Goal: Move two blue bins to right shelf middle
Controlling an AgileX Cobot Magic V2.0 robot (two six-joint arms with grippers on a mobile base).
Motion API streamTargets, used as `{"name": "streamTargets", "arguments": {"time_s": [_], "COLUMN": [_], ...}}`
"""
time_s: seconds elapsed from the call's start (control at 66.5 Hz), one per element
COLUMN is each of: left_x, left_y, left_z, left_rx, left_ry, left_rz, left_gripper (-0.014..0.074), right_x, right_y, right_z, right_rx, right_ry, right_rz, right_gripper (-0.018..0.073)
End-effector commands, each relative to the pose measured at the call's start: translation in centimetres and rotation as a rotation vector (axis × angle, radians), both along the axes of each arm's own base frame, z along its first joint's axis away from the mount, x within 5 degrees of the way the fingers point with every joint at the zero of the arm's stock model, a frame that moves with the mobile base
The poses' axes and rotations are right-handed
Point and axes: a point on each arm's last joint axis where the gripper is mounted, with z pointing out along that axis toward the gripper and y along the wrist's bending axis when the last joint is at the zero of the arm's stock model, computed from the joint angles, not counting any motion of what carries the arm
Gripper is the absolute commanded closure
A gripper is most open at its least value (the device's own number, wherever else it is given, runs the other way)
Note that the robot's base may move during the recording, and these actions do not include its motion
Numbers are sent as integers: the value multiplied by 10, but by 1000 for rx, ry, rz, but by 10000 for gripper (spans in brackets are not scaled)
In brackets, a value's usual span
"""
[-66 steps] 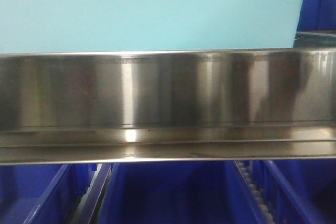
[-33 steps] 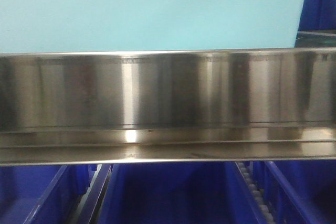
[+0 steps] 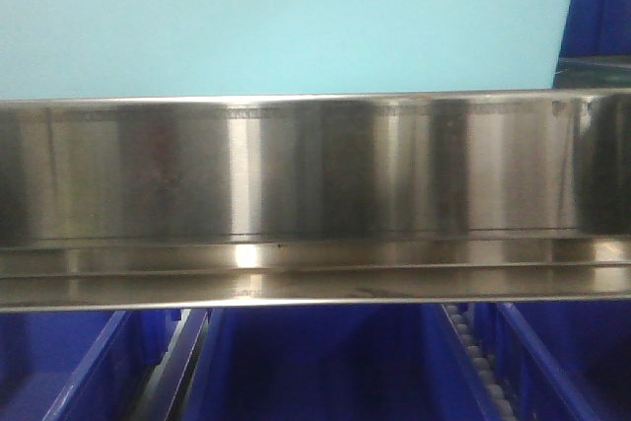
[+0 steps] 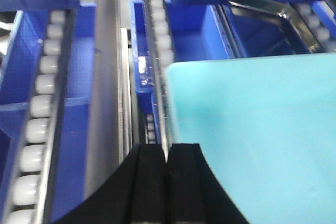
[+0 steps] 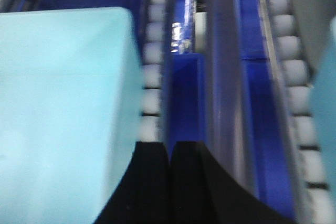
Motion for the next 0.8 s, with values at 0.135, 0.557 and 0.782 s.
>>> {"name": "streamTargets", "arguments": {"time_s": [0.135,0.557,0.782], "left_x": [15,24,43], "left_y": [-9,-17,-24], "left_z": [-3,-28,-64], "left_rx": [-46,-64,-31], "left_ry": [58,226,388], "left_rz": [57,60,73], "left_gripper": [682,241,270], "right_x": [24,44,52], "right_y": [27,35,38], "right_z": [7,-22,-39], "right_rx": [-8,-35,-41], "right_ry": [7,168,243], "right_rz": [48,38,25], "right_gripper": [621,308,327]}}
